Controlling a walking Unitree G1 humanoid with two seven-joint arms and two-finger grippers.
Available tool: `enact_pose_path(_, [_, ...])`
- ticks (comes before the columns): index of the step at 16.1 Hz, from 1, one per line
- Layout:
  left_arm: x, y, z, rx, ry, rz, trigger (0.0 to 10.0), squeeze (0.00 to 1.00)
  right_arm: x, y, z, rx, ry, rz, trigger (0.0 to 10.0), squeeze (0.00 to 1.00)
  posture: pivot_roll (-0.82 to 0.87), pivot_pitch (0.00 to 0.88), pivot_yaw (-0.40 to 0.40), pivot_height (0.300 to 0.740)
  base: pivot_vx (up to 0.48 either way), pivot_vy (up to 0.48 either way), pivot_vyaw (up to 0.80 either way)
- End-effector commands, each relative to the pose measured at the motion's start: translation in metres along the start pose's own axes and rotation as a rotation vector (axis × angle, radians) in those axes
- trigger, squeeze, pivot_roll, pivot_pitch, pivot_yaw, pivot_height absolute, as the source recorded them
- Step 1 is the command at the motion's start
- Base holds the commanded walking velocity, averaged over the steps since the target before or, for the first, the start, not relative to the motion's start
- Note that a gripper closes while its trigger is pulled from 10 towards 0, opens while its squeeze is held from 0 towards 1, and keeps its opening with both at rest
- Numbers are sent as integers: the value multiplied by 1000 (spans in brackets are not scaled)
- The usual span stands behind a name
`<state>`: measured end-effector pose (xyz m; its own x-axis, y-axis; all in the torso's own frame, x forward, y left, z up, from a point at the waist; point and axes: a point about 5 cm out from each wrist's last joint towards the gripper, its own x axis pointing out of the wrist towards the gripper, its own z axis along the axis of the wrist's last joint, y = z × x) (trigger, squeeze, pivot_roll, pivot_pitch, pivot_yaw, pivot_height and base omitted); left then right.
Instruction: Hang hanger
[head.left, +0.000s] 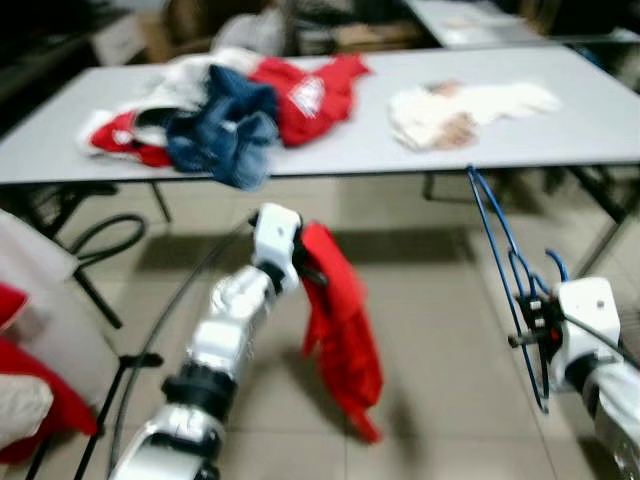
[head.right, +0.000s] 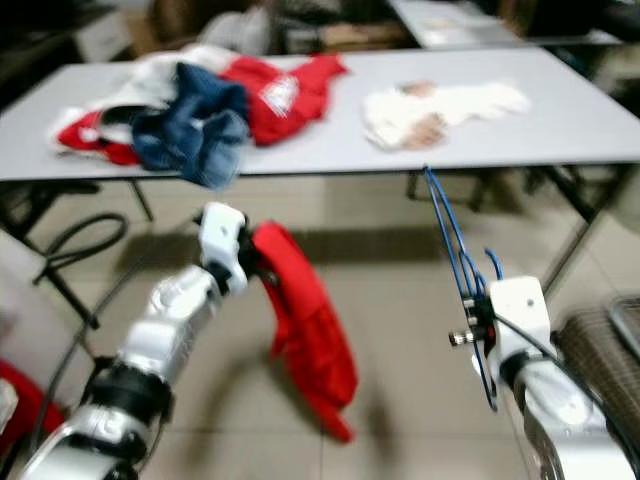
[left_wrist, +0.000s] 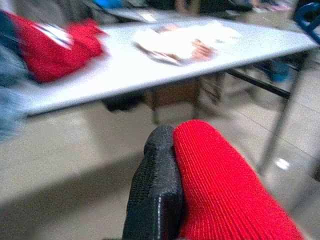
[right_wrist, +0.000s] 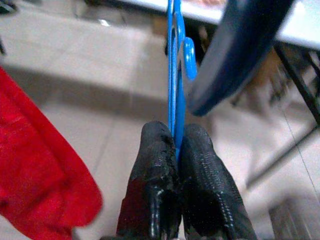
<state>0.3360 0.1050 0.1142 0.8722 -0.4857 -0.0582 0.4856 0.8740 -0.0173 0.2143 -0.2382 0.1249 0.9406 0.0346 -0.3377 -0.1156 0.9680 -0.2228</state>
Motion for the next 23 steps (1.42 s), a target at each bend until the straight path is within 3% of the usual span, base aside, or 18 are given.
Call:
enact_pose_path(1, [0,5,5,-2,-17,16,10000,0,-3,-2,0,-12,2,-1,10000,0,-199,0,78,740,409,0,-800])
enact_pose_path(11, [3,-3,11,-22,-57,-1,10000,0,-30,-10,18,-127,-27,221,10000,0,-212,0,59,740,410,0,-794])
enact_pose_path(16, [27,-6,64,-7,-185,-42,10000,0,-61,-11,34,-74,-44,500,10000,0,-220,0,78,740,418,0,0])
enact_pose_path(18, [41,-3,88,6,-207,-29,10000,0,-80,-11,42,-104,-24,638,10000,0,-222,0,85,740,416,0,0])
enact_pose_path(23, [67,-11,150,87,-308,-103,10000,0,-100,-16,52,-74,16,785,10000,0,-205,0,84,740,412,0,0])
